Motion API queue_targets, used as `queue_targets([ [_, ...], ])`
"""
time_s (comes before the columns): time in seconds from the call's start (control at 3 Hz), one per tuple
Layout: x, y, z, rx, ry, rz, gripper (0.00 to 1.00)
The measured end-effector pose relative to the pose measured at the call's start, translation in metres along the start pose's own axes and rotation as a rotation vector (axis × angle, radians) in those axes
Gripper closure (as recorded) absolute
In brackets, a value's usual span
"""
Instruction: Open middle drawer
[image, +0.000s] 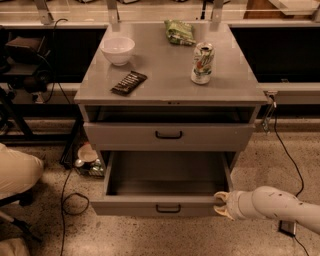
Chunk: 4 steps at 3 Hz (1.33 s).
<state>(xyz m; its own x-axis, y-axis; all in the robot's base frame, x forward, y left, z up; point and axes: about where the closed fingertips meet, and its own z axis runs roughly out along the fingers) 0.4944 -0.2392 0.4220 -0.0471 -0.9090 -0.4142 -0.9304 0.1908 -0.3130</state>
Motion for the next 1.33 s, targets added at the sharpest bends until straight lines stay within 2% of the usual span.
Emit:
queue_targets([
  [1.33, 0.0000, 0.0002, 0.0000, 0.000, 0.000, 0.000, 1.00],
])
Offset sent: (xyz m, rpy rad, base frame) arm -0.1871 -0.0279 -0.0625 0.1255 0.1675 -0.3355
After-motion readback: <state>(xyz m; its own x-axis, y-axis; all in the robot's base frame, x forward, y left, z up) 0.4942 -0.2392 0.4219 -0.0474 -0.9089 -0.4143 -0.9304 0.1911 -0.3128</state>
